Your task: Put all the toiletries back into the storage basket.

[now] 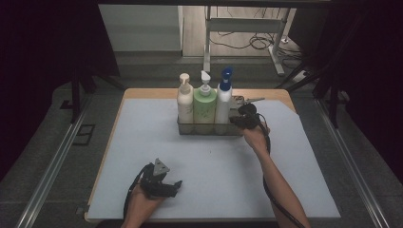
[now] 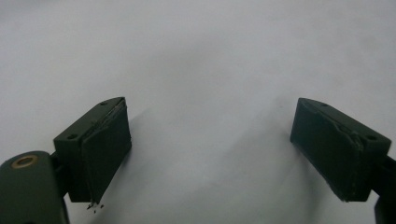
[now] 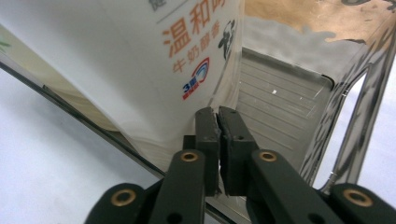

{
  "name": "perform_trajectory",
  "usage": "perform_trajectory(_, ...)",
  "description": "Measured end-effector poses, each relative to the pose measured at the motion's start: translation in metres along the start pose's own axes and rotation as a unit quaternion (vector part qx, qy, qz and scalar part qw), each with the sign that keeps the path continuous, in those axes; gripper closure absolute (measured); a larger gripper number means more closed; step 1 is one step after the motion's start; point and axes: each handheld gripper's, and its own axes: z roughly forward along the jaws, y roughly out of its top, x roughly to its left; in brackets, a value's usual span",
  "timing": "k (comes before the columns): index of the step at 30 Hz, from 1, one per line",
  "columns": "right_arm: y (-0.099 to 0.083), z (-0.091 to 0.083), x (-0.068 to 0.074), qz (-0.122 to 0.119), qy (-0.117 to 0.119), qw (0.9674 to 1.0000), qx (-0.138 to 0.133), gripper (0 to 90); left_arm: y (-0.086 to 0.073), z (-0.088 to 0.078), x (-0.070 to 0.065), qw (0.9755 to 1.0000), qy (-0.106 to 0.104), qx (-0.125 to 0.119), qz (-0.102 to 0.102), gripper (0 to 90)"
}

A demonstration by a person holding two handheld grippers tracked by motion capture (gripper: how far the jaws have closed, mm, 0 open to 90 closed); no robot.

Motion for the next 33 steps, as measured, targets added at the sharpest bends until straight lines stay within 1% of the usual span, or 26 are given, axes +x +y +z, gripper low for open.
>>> perform_trajectory(2, 0.0, -0.001, -0.001, -0.003, -0.002, 1.0, 0.0, 81.8, 0.0, 0.0, 0.0, 1.0, 0.0, 0.0, 0.0, 11.9)
perform_trajectory(4, -0.001, -0.003, -0.002, 0.0, 0.004, 1.0, -0.003, 80.6, 0.0, 0.0, 0.0, 1.0, 0.0, 0.0, 0.0, 12.0)
perform_trajectory(8, -0.001, -0.005, -0.001, -0.006, 0.001, 1.0, -0.004, 78.0, 0.0, 0.0, 0.0, 1.0, 0.0, 0.0, 0.0, 12.0)
perform_trajectory(12, 0.0, -0.009, -0.001, -0.012, -0.002, 0.9999, -0.007, 72.2, 0.0, 0.0, 0.0, 1.0, 0.0, 0.0, 0.0, 12.0)
perform_trajectory(16, 0.0, -0.013, 0.001, -0.021, -0.01, 0.9997, -0.008, 65.5, 0.0, 0.0, 0.0, 1.0, 0.0, 0.0, 0.0, 11.9)
perform_trajectory(20, 0.0, -0.018, 0.002, -0.022, -0.017, 0.9995, -0.011, 58.8, 0.0, 0.0, 0.0, 1.0, 0.0, 0.0, 0.0, 12.0)
perform_trajectory(24, 0.0, -0.023, 0.002, -0.027, -0.02, 0.9994, -0.013, 54.0, 0.0, 0.0, 0.0, 1.0, 0.0, 0.0, 0.0, 11.9)
perform_trajectory(28, -0.001, -0.027, 0.001, -0.026, -0.018, 0.9994, -0.015, 49.1, 0.0, 0.0, 0.0, 1.0, 0.0, 0.0, 0.0, 11.9)
perform_trajectory(33, -0.003, -0.032, 0.0, -0.034, -0.021, 0.9991, -0.016, 44.2, 0.0, 0.0, 0.0, 1.0, 0.0, 0.0, 0.0, 12.0)
